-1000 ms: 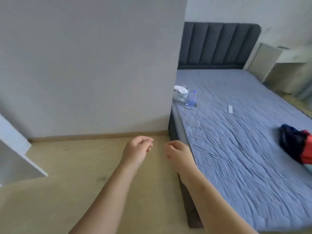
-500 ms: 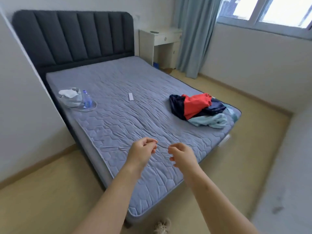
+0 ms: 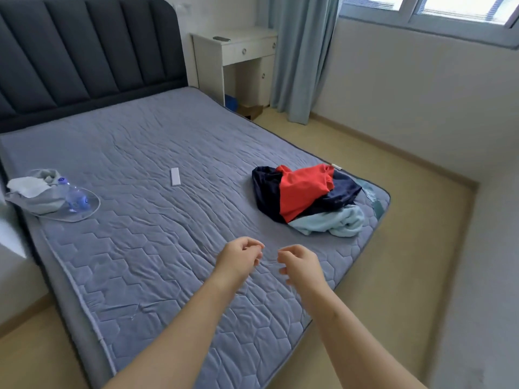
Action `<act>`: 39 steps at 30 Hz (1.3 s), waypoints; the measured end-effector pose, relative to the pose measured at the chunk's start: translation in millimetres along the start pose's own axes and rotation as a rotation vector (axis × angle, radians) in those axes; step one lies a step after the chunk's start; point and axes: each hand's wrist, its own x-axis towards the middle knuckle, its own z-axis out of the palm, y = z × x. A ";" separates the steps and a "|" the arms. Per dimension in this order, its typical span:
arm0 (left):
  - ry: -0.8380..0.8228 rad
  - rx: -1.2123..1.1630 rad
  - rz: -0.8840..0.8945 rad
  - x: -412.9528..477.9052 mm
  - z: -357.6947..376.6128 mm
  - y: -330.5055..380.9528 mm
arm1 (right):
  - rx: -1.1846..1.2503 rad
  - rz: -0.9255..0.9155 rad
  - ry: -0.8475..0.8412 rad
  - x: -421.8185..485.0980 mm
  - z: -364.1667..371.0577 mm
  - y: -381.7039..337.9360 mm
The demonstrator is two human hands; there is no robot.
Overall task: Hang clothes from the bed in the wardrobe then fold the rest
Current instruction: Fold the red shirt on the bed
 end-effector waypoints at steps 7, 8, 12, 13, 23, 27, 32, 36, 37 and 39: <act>-0.005 0.042 -0.022 122.3 67.0 48.2 | -0.016 0.010 0.001 131.9 -60.6 -22.8; 0.000 0.038 -0.027 142.2 79.1 52.2 | -0.028 0.003 -0.009 156.8 -68.8 -25.1; 0.084 -0.014 -0.082 221.8 128.9 67.5 | -0.075 0.010 -0.061 263.1 -103.5 -34.1; 0.127 -0.043 -0.103 241.2 141.6 71.4 | -0.089 0.016 -0.084 289.4 -111.0 -35.4; 0.279 -0.118 -0.331 384.7 249.3 70.6 | -0.339 0.177 -0.226 482.1 -161.6 9.8; 0.244 -0.067 -0.397 435.7 281.4 44.8 | -0.367 0.245 -0.216 546.4 -166.9 39.0; 0.178 -0.027 -0.478 475.5 308.3 14.9 | -0.475 0.226 -0.185 612.2 -168.0 59.4; 0.214 -0.096 -0.538 495.3 308.9 4.6 | -0.301 0.411 -0.078 661.2 -167.2 59.5; 0.229 -0.115 -0.540 498.7 307.9 3.9 | -0.217 0.476 -0.058 671.4 -168.0 59.0; 0.243 -0.132 -0.536 504.0 305.6 1.9 | -0.110 0.564 -0.079 683.5 -169.2 57.5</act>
